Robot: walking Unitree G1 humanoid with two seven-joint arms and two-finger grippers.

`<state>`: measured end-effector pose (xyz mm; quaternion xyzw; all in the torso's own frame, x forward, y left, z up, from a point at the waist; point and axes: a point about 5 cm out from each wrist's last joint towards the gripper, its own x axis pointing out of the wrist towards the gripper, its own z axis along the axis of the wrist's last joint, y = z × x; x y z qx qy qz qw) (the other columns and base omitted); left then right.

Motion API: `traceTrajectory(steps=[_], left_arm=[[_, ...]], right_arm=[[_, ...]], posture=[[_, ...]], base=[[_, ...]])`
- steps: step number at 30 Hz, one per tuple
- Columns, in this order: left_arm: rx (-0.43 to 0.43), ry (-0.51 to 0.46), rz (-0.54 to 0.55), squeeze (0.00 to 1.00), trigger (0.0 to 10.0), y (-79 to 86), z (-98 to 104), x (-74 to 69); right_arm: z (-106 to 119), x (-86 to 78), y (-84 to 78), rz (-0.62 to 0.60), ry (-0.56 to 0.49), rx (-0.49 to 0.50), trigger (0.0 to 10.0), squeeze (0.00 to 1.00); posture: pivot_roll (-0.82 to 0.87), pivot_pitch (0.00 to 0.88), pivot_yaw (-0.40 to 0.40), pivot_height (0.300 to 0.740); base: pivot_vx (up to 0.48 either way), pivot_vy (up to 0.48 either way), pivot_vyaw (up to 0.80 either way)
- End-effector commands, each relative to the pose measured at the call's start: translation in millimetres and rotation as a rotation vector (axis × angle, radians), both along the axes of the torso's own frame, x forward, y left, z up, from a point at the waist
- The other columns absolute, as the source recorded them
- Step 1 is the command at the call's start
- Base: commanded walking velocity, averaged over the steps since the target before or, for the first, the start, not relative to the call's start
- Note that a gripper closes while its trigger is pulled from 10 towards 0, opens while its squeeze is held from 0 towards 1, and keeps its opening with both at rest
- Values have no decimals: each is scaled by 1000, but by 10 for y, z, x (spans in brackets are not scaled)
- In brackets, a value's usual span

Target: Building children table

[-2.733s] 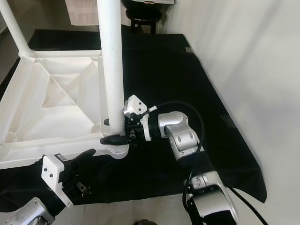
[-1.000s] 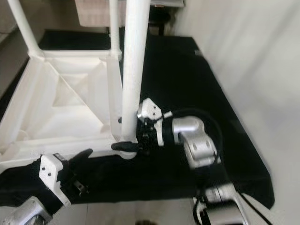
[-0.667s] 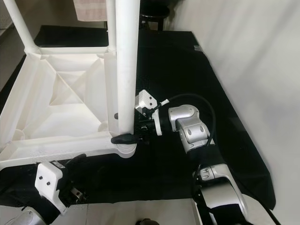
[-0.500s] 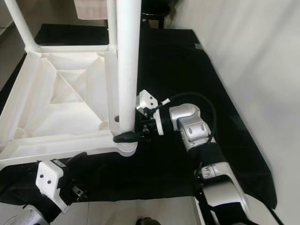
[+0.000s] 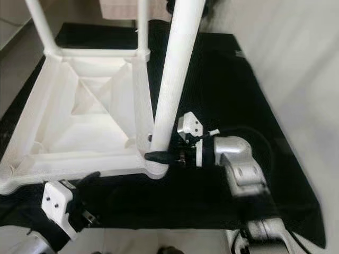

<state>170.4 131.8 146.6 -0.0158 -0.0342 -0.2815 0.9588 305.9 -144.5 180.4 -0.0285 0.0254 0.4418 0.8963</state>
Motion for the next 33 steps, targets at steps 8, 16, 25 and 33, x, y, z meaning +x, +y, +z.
traceTrajectory(steps=[8,16,25,33], left_arm=[[1,25,-23,0,10000,2,-60,17],[-4,16,-5,0,10000,10,-60,39],[-10,16,-12,0,10000,0,-56,51],[-15,14,-13,0,10000,-31,-49,37]], right_arm=[[-447,-299,165,-513,68,-153,0,0],[-331,-336,450,-337,98,-133,10000,0],[21,-362,809,246,-10,16,10000,1000],[45,-99,762,536,-99,-178,10000,0]], posture=[[-183,149,-65,740],[-187,142,-76,740],[-182,145,-75,740],[-154,146,-91,740]], base=[[0,0,0],[0,0,0],[0,0,0],[0,0,0]])
